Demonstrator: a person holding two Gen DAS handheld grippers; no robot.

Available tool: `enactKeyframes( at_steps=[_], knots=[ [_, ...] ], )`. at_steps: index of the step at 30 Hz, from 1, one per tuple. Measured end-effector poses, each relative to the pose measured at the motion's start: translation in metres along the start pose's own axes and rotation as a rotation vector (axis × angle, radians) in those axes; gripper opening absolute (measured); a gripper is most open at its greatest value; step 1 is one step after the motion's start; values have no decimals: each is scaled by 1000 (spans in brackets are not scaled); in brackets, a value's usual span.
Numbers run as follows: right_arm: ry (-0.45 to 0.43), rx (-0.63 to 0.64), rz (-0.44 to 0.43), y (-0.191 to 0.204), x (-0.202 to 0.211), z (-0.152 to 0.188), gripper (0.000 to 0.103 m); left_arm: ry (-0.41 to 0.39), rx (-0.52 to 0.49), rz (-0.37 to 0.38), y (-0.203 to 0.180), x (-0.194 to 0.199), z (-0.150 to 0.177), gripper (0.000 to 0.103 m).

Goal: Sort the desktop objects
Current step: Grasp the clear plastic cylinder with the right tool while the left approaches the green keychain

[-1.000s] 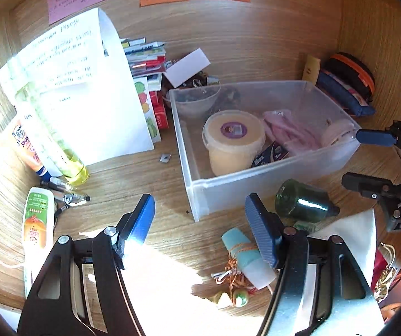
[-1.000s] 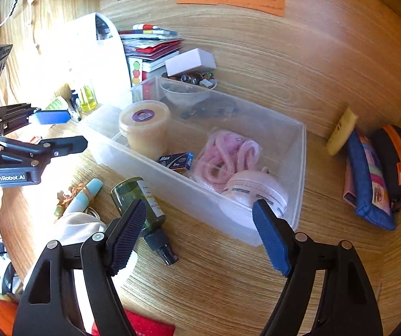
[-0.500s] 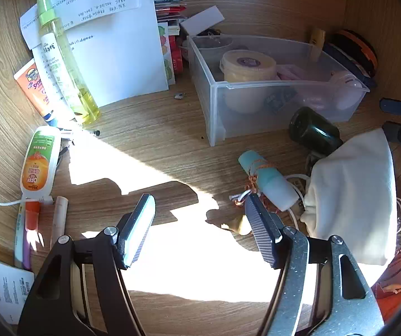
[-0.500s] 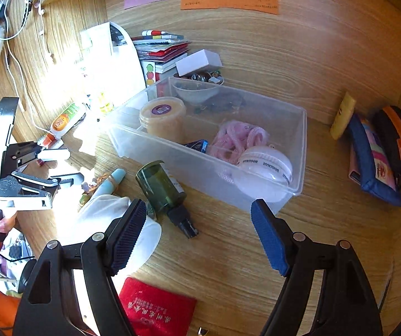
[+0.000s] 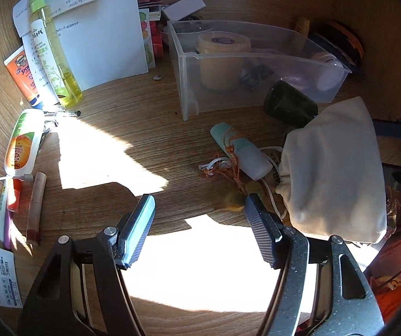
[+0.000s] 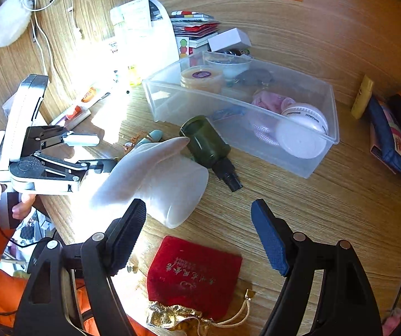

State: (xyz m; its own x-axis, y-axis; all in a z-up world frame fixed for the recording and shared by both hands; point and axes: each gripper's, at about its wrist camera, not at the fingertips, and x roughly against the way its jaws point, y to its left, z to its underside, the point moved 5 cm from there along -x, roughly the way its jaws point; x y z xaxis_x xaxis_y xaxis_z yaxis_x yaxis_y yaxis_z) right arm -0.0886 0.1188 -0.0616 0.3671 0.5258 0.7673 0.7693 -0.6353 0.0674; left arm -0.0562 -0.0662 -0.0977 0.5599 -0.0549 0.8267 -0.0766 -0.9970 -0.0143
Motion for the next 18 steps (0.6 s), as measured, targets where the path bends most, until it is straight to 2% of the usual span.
enactKeyframes(
  at_steps=[6, 12, 16, 17, 18],
  knots=[
    [37, -5, -27, 6, -16, -2, 75, 4, -8, 35, -10, -2, 2, 67],
    [38, -8, -48, 12, -27, -10, 75, 12, -17, 30, -15, -12, -3, 66],
    [42, -19, -61, 11, -31, -12, 74, 7, -18, 29, -17, -15, -4, 53],
    [43, -25, -70, 11, -33, -13, 72, 3, -21, 18, -17, -15, -4, 51],
    [49, -32, -78, 11, -34, -13, 64, -3, -25, 4, -17, -15, -3, 46]
  ],
)
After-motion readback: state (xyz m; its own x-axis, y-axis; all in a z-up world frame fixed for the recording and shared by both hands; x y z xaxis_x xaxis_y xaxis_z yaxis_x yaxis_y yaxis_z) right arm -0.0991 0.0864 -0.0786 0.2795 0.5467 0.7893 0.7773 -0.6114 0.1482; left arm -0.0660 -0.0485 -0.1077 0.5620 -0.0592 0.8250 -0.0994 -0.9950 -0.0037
